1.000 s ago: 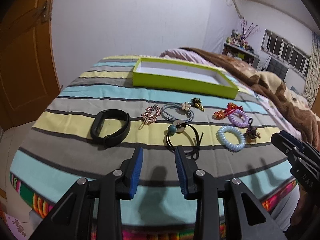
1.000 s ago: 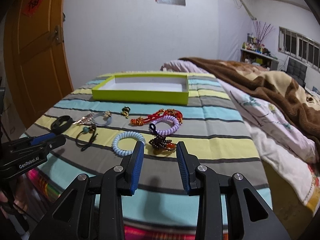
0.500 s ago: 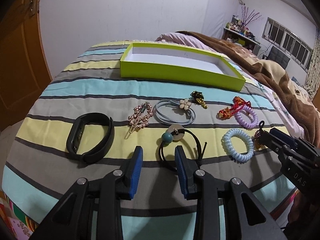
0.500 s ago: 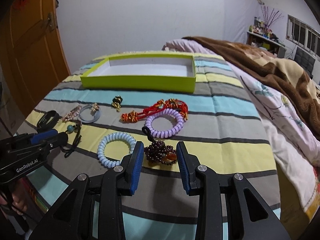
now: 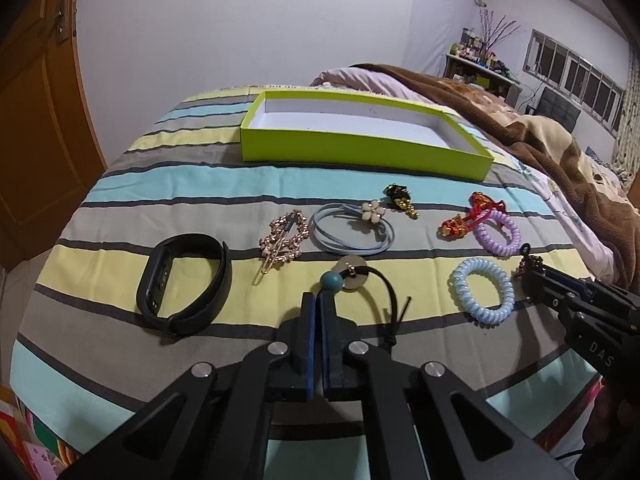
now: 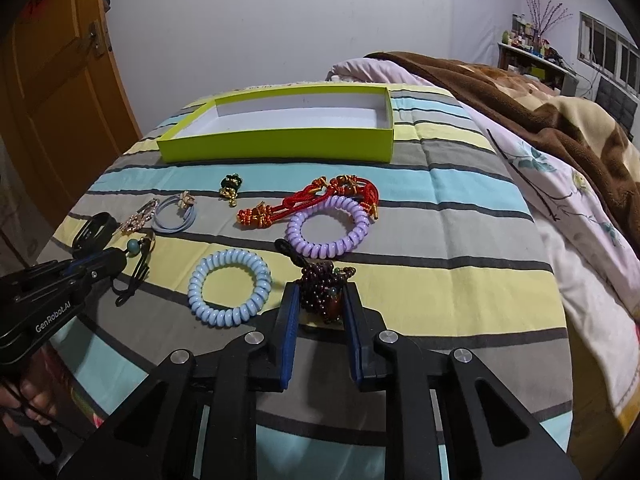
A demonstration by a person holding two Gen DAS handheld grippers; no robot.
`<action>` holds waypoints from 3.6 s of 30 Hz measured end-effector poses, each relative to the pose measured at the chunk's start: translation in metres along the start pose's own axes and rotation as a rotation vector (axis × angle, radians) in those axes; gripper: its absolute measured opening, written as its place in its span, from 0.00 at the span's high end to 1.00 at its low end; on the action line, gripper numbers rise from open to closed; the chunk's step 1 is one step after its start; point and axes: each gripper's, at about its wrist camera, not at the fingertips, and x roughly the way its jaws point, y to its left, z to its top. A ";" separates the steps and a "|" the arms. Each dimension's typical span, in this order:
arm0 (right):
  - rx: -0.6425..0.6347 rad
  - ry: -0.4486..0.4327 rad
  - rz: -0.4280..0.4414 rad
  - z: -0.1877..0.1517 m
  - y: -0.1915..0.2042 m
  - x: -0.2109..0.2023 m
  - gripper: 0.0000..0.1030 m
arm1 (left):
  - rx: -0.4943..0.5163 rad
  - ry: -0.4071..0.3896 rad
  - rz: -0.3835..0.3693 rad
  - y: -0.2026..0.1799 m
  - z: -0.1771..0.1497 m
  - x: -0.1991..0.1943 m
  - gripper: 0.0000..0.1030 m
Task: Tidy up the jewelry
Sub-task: 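Carry the hair tie with the left tool while the right tool carries the pendant into the green box, then open the left tool while the right tool opens, dropping both items into the box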
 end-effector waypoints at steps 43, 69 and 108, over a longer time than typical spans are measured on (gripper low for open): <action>-0.071 -0.170 0.031 0.103 -0.007 0.000 0.81 | 0.065 -0.191 -0.016 -0.001 0.117 -0.005 0.98; -0.029 -0.017 -0.013 0.188 -0.046 0.143 0.81 | 0.066 -0.038 0.057 0.024 0.195 0.136 0.98; -0.066 -0.214 0.072 0.067 -0.007 -0.030 0.60 | 0.060 -0.215 -0.024 0.011 0.084 -0.025 0.73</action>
